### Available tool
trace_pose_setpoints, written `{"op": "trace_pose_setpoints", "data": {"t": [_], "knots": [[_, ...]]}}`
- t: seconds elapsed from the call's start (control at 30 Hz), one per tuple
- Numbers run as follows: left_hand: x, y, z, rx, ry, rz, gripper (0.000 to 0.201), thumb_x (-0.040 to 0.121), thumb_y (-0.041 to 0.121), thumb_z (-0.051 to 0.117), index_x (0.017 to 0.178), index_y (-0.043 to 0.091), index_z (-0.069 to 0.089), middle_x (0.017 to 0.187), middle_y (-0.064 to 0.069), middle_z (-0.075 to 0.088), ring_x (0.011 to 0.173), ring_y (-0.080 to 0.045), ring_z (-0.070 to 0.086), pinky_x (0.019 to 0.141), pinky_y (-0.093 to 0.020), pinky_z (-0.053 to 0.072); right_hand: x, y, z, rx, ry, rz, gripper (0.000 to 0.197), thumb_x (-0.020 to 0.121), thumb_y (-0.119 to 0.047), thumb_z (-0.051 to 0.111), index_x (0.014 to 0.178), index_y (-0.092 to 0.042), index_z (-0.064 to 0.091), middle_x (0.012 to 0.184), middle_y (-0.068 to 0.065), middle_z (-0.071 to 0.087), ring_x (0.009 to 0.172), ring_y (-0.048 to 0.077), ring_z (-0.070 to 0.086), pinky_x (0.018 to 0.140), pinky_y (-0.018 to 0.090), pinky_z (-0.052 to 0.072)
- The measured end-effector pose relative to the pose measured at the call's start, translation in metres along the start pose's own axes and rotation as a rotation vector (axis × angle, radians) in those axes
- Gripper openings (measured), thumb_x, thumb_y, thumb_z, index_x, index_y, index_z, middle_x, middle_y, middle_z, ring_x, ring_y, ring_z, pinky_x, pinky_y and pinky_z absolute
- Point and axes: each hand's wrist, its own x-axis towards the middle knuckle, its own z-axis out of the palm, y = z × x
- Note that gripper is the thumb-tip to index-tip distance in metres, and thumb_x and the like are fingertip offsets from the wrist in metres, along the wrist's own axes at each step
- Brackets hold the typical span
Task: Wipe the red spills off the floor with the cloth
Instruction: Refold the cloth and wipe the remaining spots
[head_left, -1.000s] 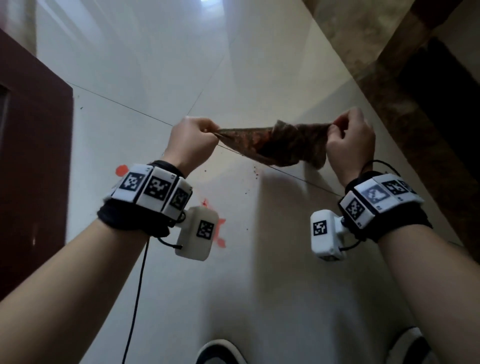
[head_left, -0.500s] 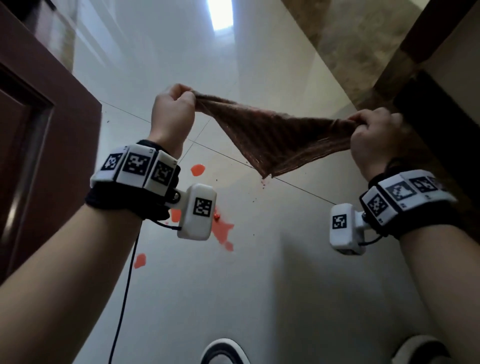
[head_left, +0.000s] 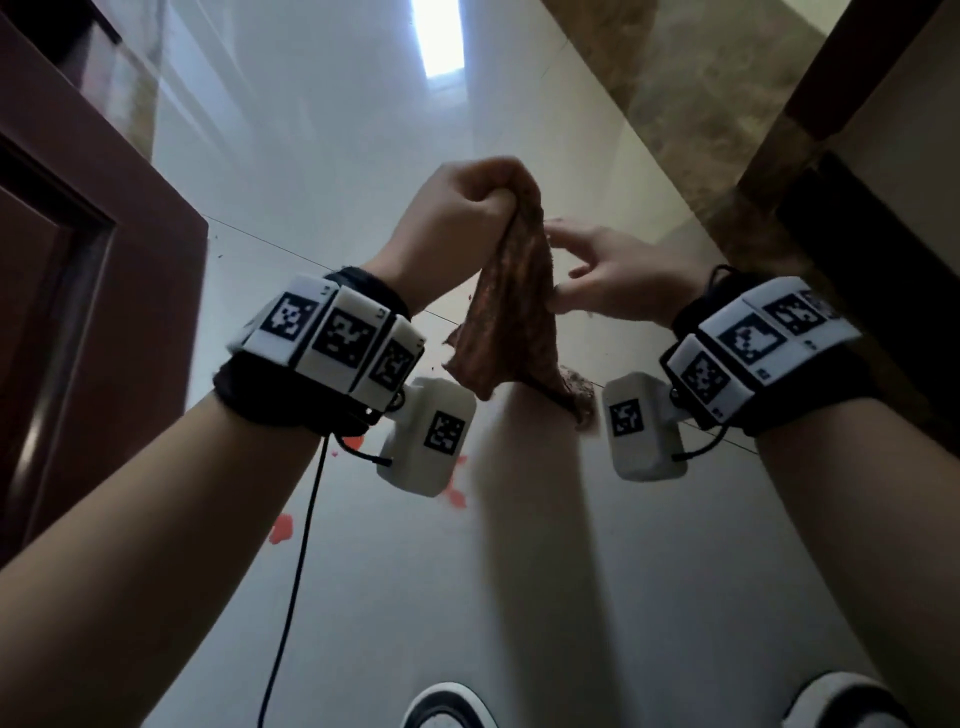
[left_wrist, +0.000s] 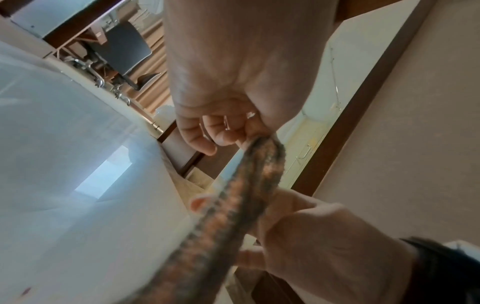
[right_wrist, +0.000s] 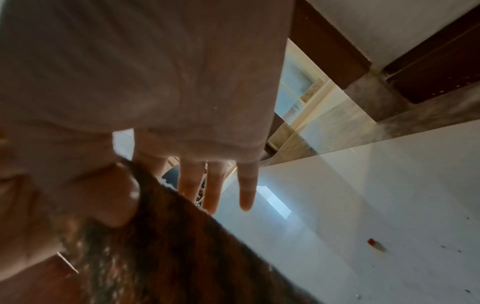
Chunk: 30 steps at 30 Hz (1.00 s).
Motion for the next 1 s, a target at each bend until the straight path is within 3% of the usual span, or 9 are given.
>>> {"op": "trace_pose_setpoints", "data": {"t": [0.1, 0.17, 0.27, 0.37, 0.5, 0.6, 0.77, 0.9, 1.0], "knots": [[-0.003, 0.003, -0.007, 0.029, 0.006, 0.010, 0.037, 0.075, 0.000, 0.038, 0.062, 0.027, 0.059, 0.050, 0.020, 0.060, 0.053, 0.006, 0.052, 0.059, -0.012, 0.044, -0.004, -0.008, -0.001, 0.116, -0.048, -0.007, 0.037, 0.081, 0.012, 0.053, 0.096, -0.020, 0.060, 0.096, -0.003, 0.061, 0.085, 0.002, 0.059, 0.069, 0.010, 0.045], [-0.008, 0.004, -0.009, 0.002, 0.016, -0.014, 0.038, 0.072, 0.004, 0.038, 0.057, 0.030, 0.061, 0.050, 0.017, 0.060, 0.055, 0.001, 0.054, 0.064, -0.018, 0.047, -0.008, -0.012, -0.006, 0.164, -0.057, -0.014, 0.025, 0.077, 0.006, 0.058, 0.093, -0.013, 0.061, 0.087, 0.002, 0.061, 0.076, 0.004, 0.059, 0.071, 0.015, 0.049], [-0.012, 0.009, -0.009, -0.010, 0.001, -0.020, 0.035, 0.066, 0.009, 0.037, 0.054, 0.030, 0.063, 0.051, 0.015, 0.061, 0.059, -0.005, 0.054, 0.067, -0.023, 0.047, -0.009, -0.011, -0.017, 0.016, -0.035, 0.025, 0.030, 0.066, -0.013, 0.057, 0.095, -0.007, 0.061, 0.086, 0.008, 0.062, 0.079, 0.017, 0.057, 0.074, 0.032, 0.046], [-0.009, 0.014, -0.010, 0.000, 0.020, -0.004, 0.037, 0.066, 0.010, 0.037, 0.051, 0.031, 0.064, 0.052, 0.016, 0.061, 0.058, -0.002, 0.054, 0.064, -0.020, 0.044, -0.010, -0.005, -0.027, -0.225, 0.004, 0.056, 0.020, 0.078, -0.009, 0.061, 0.098, -0.007, 0.062, 0.097, 0.015, 0.067, 0.091, 0.030, 0.062, 0.074, 0.033, 0.045], [0.003, 0.011, -0.016, 0.036, 0.090, -0.018, 0.040, 0.067, 0.011, 0.036, 0.049, 0.032, 0.065, 0.047, 0.016, 0.058, 0.052, -0.003, 0.049, 0.058, -0.022, 0.041, -0.011, 0.002, -0.032, -0.245, -0.009, 0.029, 0.013, 0.079, -0.014, 0.059, 0.088, -0.012, 0.068, 0.111, 0.006, 0.061, 0.100, 0.021, 0.056, 0.081, 0.029, 0.043], [0.018, 0.012, -0.024, 0.063, 0.202, 0.003, 0.040, 0.075, 0.006, 0.037, 0.055, 0.030, 0.063, 0.045, 0.011, 0.055, 0.040, -0.001, 0.043, 0.044, -0.017, 0.035, -0.009, 0.004, -0.041, -0.008, 0.282, -0.036, 0.005, 0.069, -0.015, 0.051, 0.068, -0.016, 0.056, 0.088, 0.010, 0.056, 0.081, 0.017, 0.051, 0.071, 0.030, 0.041], [0.054, 0.022, -0.039, 0.131, 0.274, 0.031, 0.046, 0.089, -0.004, 0.033, 0.064, 0.024, 0.059, 0.060, 0.010, 0.059, 0.037, 0.000, 0.043, 0.037, -0.016, 0.036, 0.010, 0.001, -0.070, -0.397, 0.673, -0.119, 0.018, 0.085, -0.006, 0.053, 0.099, -0.007, 0.064, 0.091, 0.010, 0.068, 0.082, 0.017, 0.061, 0.058, 0.010, 0.034], [0.075, 0.029, -0.044, 0.146, 0.347, 0.053, 0.047, 0.087, -0.006, 0.031, 0.063, 0.025, 0.057, 0.067, 0.008, 0.059, 0.036, 0.004, 0.046, 0.039, -0.012, 0.036, 0.019, -0.011, -0.085, -0.437, 0.836, -0.231, 0.019, 0.088, -0.011, 0.053, 0.101, -0.003, 0.065, 0.097, 0.015, 0.071, 0.087, 0.026, 0.067, 0.067, 0.008, 0.034], [0.078, 0.022, -0.047, 0.119, 0.374, 0.001, 0.046, 0.073, -0.009, 0.032, 0.055, 0.024, 0.059, 0.054, 0.011, 0.060, 0.035, 0.004, 0.049, 0.039, -0.011, 0.036, 0.021, -0.014, -0.077, -0.436, 0.792, -0.238, 0.017, 0.087, -0.010, 0.056, 0.099, -0.005, 0.067, 0.094, 0.012, 0.072, 0.082, 0.023, 0.067, 0.062, 0.006, 0.034]]}}
